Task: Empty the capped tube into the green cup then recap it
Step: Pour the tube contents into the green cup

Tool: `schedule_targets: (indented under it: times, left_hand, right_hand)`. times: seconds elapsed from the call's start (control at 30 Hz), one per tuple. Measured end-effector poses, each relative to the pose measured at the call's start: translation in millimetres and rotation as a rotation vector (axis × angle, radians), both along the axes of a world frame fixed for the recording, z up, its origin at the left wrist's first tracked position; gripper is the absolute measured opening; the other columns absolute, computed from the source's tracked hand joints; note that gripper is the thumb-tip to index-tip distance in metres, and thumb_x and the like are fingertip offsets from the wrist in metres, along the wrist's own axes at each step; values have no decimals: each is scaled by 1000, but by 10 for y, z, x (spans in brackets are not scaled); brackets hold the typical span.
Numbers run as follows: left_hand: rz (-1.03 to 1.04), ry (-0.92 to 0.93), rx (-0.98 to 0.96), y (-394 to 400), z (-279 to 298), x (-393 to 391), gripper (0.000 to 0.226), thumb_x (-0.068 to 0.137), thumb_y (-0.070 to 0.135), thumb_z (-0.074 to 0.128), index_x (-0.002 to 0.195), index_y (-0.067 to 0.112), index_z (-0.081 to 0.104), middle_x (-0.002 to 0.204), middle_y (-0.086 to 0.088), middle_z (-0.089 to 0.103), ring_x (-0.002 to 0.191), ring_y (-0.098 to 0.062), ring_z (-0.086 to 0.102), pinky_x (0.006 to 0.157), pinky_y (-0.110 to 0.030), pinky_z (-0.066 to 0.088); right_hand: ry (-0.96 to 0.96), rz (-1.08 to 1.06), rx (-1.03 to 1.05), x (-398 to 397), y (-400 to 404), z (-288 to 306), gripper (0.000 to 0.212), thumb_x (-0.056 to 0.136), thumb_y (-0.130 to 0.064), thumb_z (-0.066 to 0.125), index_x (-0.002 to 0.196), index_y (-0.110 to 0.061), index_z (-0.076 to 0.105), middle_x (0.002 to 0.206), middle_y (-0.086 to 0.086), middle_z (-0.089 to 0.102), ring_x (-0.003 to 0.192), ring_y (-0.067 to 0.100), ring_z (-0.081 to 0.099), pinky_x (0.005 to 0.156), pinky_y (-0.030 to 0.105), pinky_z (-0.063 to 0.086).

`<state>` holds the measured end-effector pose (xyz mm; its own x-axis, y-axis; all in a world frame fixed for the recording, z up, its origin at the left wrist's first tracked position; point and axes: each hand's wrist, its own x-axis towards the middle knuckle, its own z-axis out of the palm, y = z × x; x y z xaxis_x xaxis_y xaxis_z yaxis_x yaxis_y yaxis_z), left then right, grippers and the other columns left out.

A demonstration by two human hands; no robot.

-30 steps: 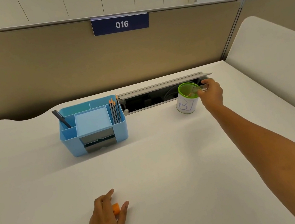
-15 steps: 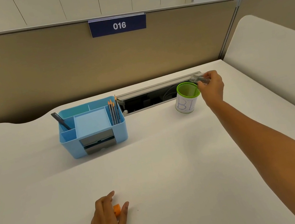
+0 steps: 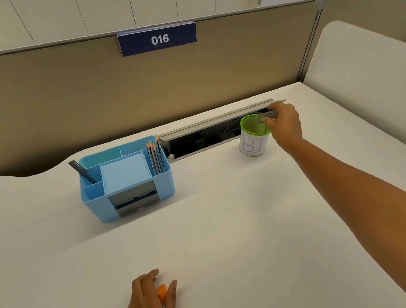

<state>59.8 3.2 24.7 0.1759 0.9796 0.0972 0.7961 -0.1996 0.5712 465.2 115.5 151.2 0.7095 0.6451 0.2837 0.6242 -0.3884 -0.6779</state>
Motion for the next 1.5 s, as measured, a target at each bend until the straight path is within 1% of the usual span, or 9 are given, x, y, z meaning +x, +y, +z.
schedule_targets:
  times: [0.1,0.33,0.47,0.57,0.93,1.07,1.2,1.4,1.5]
  left_hand:
    - [0,7,-1,-5,7,3,86,77,75,16,96,5,62,93,-16,62,63,-29,65,52,-38,53]
    - [8,17,-6,-11,13,13,86,78,74,15,96,4,62,93,-17,63,63,-31,66,54,-38,54]
    - [-2,24,-12,-14,21,14,86,79,73,15,95,3,62,91,-18,63,63,-32,65,53,-39,54]
    - [-2,21,-7,-17,25,18,86,80,72,15,95,2,62,91,-18,63,62,-32,65,53,-38,54]
    - [4,25,9,-22,45,22,88,78,74,13,97,3,62,92,-17,63,64,-32,65,56,-40,54]
    - [8,22,3,-24,48,22,88,79,73,12,96,3,63,91,-17,63,63,-32,65,55,-40,54]
    - [8,13,11,-24,63,29,85,80,72,12,95,4,62,91,-15,62,62,-31,64,55,-40,53]
    - [-6,20,21,-37,57,16,84,82,70,13,94,4,62,89,-16,62,60,-30,64,54,-39,54]
    - [-23,13,9,-42,59,12,84,82,69,13,94,3,63,88,-16,63,60,-29,64,52,-38,53]
  right_hand:
    - [-26,13,-11,9,-6,8,38,85,-11,61,122,-11,52,124,20,51,106,33,57,92,43,48]
    - [-58,18,-17,18,-27,13,30,86,-12,61,115,-7,57,121,19,52,101,34,59,89,40,48]
    - [-65,18,-21,6,-36,13,35,87,-12,60,121,-10,53,124,19,50,105,32,57,91,42,47]
    - [-80,21,-36,0,-44,3,32,87,-12,59,119,-7,55,123,19,50,104,34,58,90,40,47]
    - [-72,45,-11,27,-79,23,35,85,-13,60,120,-11,57,121,18,53,104,32,59,89,40,47]
    - [-38,15,-11,5,-98,11,45,86,-13,61,129,-14,49,126,18,52,107,31,57,90,42,47]
    - [-54,25,-44,-18,-90,9,35,86,-12,60,120,-9,57,122,21,52,104,37,58,89,42,47]
    - [-46,17,-44,-52,-81,42,32,87,-13,60,118,-7,58,123,20,51,103,36,58,91,40,47]
    - [-35,0,-22,-56,-85,43,32,86,-12,61,117,-7,58,122,19,52,102,34,59,88,38,47]
